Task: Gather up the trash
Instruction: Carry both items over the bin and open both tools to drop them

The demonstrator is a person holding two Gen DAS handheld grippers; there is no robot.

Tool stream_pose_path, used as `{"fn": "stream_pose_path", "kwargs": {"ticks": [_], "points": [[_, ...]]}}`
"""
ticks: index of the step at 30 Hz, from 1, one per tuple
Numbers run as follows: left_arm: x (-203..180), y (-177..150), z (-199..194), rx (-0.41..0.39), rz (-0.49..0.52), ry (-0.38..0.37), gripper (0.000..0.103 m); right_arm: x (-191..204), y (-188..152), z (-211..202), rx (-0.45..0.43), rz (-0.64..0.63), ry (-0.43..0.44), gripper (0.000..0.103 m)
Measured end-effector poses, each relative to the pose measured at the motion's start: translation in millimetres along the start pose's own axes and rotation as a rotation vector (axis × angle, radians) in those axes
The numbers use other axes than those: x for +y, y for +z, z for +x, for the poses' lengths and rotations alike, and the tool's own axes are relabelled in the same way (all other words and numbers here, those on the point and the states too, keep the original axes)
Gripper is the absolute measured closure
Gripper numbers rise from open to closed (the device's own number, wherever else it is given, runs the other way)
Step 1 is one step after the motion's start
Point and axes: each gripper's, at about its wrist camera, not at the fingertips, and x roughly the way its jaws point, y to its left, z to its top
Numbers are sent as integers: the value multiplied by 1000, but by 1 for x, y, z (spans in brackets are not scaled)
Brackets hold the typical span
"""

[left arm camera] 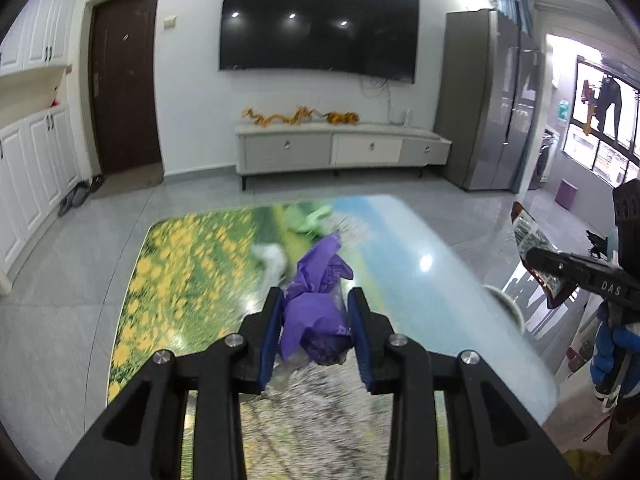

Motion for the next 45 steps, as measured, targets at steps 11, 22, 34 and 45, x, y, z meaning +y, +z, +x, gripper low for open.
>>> {"fn": "stream_pose_path", "kwargs": {"ticks": [11, 22, 34, 45], "points": [[-117, 35, 24, 26, 152, -142, 72, -81, -10, -90, -140, 119, -117, 87], [-276, 36, 141, 239, 345, -313, 71, -219, -58, -83, -96, 392, -276, 86], [-380, 32, 266, 370, 335, -404, 71, -322, -61, -17, -2, 529, -350, 81], [-390, 25, 294, 383, 291, -418, 47, -356, -89, 8, 71, 597, -417, 60]]}}
